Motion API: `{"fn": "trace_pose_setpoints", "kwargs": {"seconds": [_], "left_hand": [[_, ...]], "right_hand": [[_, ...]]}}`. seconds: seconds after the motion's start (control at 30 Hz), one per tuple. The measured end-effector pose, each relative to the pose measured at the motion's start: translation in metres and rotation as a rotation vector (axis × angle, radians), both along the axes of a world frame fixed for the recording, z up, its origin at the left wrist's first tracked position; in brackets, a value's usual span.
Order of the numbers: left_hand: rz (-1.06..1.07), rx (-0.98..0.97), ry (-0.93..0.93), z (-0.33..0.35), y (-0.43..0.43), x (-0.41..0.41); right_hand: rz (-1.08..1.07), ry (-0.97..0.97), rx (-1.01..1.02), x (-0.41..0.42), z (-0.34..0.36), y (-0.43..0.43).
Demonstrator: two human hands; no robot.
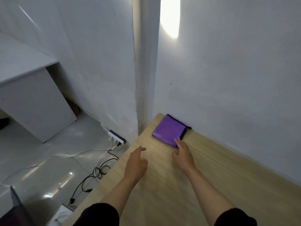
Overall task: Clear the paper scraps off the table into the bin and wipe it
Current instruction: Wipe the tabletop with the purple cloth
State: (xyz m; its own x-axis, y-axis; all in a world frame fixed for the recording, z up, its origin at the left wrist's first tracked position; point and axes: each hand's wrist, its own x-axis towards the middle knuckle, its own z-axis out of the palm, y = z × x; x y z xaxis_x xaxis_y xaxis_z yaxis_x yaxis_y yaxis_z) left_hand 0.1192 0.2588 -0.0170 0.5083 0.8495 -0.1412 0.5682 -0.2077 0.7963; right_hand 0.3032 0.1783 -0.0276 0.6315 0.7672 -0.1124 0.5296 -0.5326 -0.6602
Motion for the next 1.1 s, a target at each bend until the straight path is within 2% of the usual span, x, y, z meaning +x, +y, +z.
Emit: {"fn": "trace_pose_setpoints", "kwargs": {"seconds": [0.03, 0.1, 0.2, 0.33, 0.43, 0.5, 0.6, 0.67, 0.73, 0.8, 0.87, 0.93, 0.97, 1.03, 1.1], "left_hand": [[0.005, 0.006, 0.002, -0.004, 0.005, 0.001], [0.025, 0.026, -0.004, -0.011, 0.011, 0.002], [0.159, -0.075, -0.14, -0.011, 0.015, 0.005], [0.235, -0.453, -0.29, 0.0, 0.019, 0.02], [0.215, -0.886, -0.554, 0.026, 0.019, 0.028], [0.199, -1.052, -0.628, 0.032, 0.021, 0.03], [0.146, -1.172, -0.654, 0.029, 0.015, 0.024], [0.14, -1.22, -0.633, 0.023, 0.011, 0.015], [0.16, -1.272, -0.612, 0.017, 0.012, 0.011], [0.099, -1.327, -0.564, 0.023, 0.011, 0.0], [0.005, -1.347, -0.49, 0.026, 0.009, -0.014], [-0.068, -1.339, -0.411, 0.028, 0.007, -0.026], [-0.086, -1.314, -0.361, 0.029, 0.006, -0.033], [-0.099, -1.194, -0.315, 0.027, 0.004, -0.044], [-0.066, -0.909, -0.343, 0.021, -0.002, -0.056]], "right_hand": [[0.014, -0.029, -0.023, 0.006, -0.007, 0.006], [0.03, -0.215, -0.089, 0.015, -0.019, 0.018], [0.01, -0.399, -0.028, 0.023, -0.026, 0.031], [-0.077, -0.448, 0.243, 0.018, -0.005, 0.038], [-0.105, -0.476, 0.464, -0.01, 0.009, 0.028], [-0.046, -0.449, 0.535, -0.029, 0.011, 0.015], [0.151, -0.374, 0.558, -0.066, 0.011, -0.01], [0.173, -0.262, 0.521, -0.085, 0.017, -0.024], [0.018, -0.125, 0.477, -0.088, 0.018, -0.027], [-0.26, -0.02, 0.363, -0.083, 0.017, -0.024], [-0.394, 0.343, 0.254, -0.082, 0.02, -0.028], [-0.374, 0.676, 0.285, -0.087, 0.022, -0.04], [-0.36, 0.722, 0.302, -0.094, 0.024, -0.047], [-0.385, 0.654, 0.287, -0.111, 0.024, -0.058], [-0.411, 0.523, 0.201, -0.133, 0.019, -0.067]]}}
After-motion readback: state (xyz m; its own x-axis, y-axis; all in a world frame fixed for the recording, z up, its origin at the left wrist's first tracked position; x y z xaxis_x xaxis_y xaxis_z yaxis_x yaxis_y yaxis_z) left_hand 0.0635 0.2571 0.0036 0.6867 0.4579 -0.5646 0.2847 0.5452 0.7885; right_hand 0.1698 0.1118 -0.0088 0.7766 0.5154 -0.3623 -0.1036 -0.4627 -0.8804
